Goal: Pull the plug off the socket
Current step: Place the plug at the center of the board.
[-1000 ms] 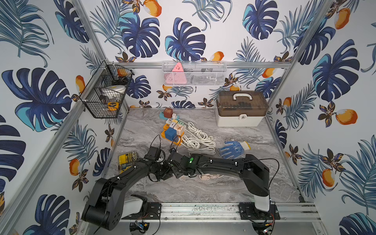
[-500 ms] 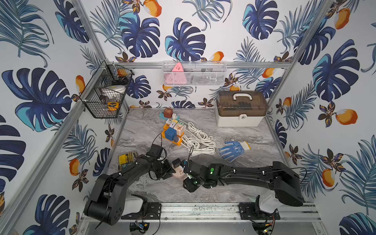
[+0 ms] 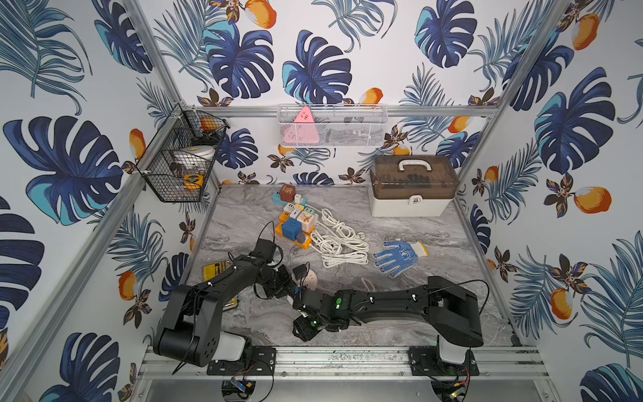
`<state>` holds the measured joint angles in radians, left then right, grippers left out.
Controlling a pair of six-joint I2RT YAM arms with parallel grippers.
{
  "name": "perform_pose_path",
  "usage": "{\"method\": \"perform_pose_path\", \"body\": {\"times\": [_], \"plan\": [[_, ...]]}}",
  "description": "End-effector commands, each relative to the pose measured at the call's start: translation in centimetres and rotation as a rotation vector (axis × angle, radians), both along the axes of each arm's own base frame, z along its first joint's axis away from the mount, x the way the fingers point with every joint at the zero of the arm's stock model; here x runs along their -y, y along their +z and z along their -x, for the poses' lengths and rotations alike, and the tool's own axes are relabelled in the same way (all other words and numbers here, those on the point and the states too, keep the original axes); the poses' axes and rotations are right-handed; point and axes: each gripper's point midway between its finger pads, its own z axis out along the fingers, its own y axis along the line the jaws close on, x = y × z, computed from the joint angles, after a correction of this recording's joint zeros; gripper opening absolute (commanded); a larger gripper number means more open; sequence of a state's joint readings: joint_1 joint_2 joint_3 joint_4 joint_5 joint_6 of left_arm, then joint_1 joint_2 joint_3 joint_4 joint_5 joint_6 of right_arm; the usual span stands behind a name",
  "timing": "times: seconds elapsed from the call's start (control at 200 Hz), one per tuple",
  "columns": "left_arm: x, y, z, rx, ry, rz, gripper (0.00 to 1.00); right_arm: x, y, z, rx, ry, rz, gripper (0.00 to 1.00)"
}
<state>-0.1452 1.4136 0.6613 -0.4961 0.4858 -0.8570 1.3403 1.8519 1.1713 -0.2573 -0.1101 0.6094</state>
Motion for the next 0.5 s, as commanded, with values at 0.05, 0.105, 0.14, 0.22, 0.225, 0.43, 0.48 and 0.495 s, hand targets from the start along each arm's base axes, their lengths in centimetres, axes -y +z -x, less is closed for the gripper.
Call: {"method": "perform_pose_path", "body": {"times": [0.05,0.105,0.14,0.22,0.225,0.43,0.48,0.495], "plan": [[-4.0,-2.0,0.0,0.005,0.035,-0.228,0.34,-2.8,0.2,0.1,-0.083,-0.079,-0.131,0.16],[-4.0,-1.9,0.0,0.004,0.033,-0.225,0.34,-3.5,-0.3,-0.1,-0.092,-0.102,-0.144,0.16],[-4.0,-1.9,0.1,0.003,0.030,-0.222,0.34,-4.0,-0.4,-0.3,-0.099,-0.116,-0.166,0.16],[-4.1,-1.6,0.1,0.007,0.025,-0.220,0.33,-5.4,-0.5,-0.7,-0.113,-0.147,-0.222,0.17],[-4.1,-1.6,0.1,0.007,0.024,-0.221,0.33,-5.4,-0.5,-0.8,-0.114,-0.151,-0.222,0.17],[-4.5,-1.2,0.3,0.011,0.002,-0.225,0.33,-5.6,-3.0,-2.0,-0.212,-0.297,-0.152,0.31],[-4.6,-1.3,0.4,0.008,0.008,-0.218,0.32,-5.2,-3.4,-2.1,-0.230,-0.331,-0.126,0.36],[-4.6,-1.3,0.4,0.008,0.009,-0.215,0.32,-5.1,-3.5,-2.1,-0.237,-0.341,-0.121,0.38]]}}
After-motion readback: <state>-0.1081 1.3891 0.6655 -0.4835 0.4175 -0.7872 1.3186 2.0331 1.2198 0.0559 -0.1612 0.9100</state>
